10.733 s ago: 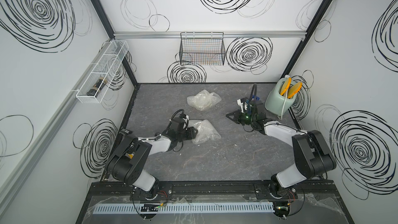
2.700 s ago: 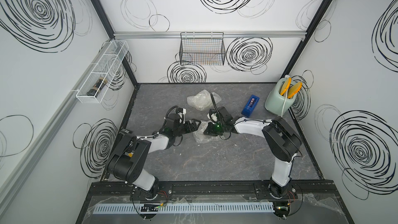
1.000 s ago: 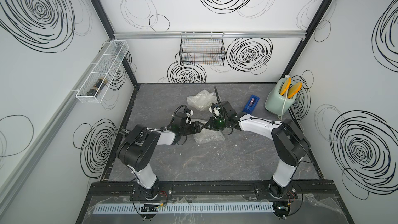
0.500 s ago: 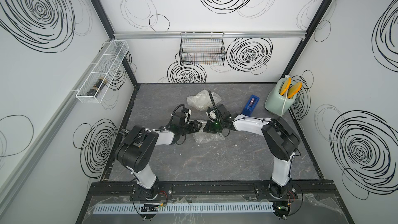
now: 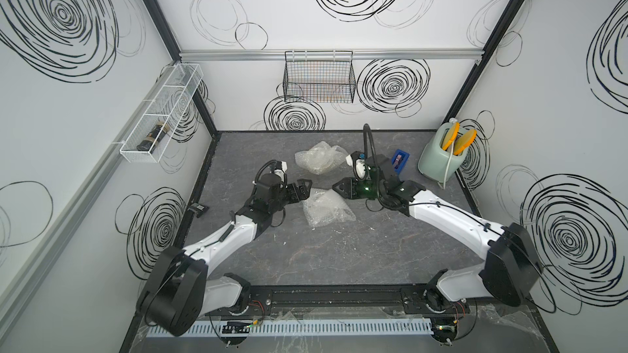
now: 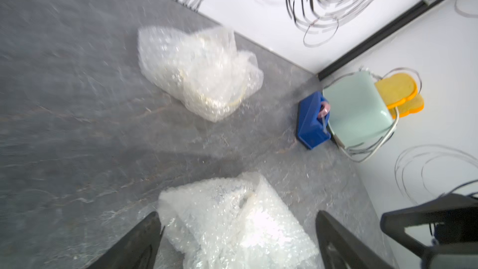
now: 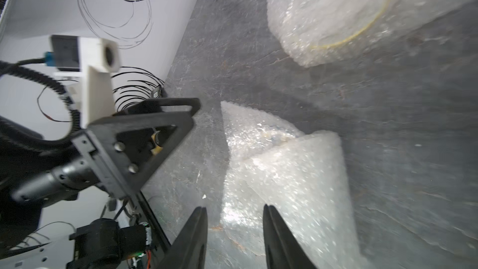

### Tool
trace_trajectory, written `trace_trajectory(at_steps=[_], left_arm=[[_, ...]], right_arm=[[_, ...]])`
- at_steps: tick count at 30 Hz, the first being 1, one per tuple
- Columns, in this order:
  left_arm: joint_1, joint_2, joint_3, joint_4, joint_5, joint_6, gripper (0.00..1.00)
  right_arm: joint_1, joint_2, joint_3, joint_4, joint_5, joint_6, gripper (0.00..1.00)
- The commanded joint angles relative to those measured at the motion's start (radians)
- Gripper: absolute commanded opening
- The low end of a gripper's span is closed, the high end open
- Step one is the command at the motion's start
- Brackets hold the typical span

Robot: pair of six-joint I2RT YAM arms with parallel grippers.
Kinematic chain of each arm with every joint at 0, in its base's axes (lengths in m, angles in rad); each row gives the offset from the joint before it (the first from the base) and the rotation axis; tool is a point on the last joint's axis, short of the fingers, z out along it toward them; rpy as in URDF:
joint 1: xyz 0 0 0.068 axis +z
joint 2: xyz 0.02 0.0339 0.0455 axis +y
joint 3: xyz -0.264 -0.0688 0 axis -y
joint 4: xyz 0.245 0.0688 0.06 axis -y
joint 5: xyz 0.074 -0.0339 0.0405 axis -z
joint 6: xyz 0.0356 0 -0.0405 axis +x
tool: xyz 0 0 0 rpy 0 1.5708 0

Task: Wrap bowls in bubble wrap
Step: Stick the tape on the bubble wrap, then adjust the tape on the bubble wrap.

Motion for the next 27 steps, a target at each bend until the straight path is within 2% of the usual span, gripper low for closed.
trace_trajectory(at_steps=[1, 4, 8, 10, 13, 15, 16, 20, 24, 27], left_arm=[[0.004, -0.147, -0.084, -0.087, -0.211, 0.0, 0.97], [0.01, -0.308, -0.155, -0.095, -0.309, -0.006, 0.99], [0.008, -0.473, -0.213, -0.152, -0.429, -0.002, 0.99], [0.013, -0.525, -0.247, -0.156, -0.451, 0.001, 0.99], [0.016, -0.565, -0.279, -0.155, -0.429, -0.006, 0.97], [0.017, -0.56, -0.296, -0.123, -0.363, -0.003, 0.94], [0.018, -0.551, -0.3, -0.108, -0.331, -0.003, 0.93], [0.02, -0.459, -0.297, -0.076, -0.202, -0.022, 0.9], [0.019, -0.351, -0.295, -0.004, -0.074, -0.043, 0.91], [0.014, -0.284, -0.289, 0.05, -0.01, -0.052, 0.91]], right_arm=[[-0.043, -0.124, -0.086, -0.003, 0.141, -0.09, 0.48], [-0.109, -0.27, -0.218, 0.067, 0.231, -0.115, 0.52], [-0.198, -0.431, -0.348, 0.144, 0.209, -0.137, 0.55], [-0.214, -0.469, -0.383, 0.164, 0.177, -0.149, 0.55], [-0.209, -0.465, -0.414, 0.253, 0.019, -0.147, 0.39], [-0.158, -0.383, -0.384, 0.3, -0.075, -0.117, 0.28], [-0.119, -0.331, -0.351, 0.298, -0.082, -0.119, 0.26], [0.084, -0.074, -0.178, 0.244, 0.002, -0.136, 0.2], [0.129, 0.191, 0.0, 0.164, 0.005, -0.098, 0.12], [0.139, 0.33, 0.107, 0.097, 0.001, -0.112, 0.1]])
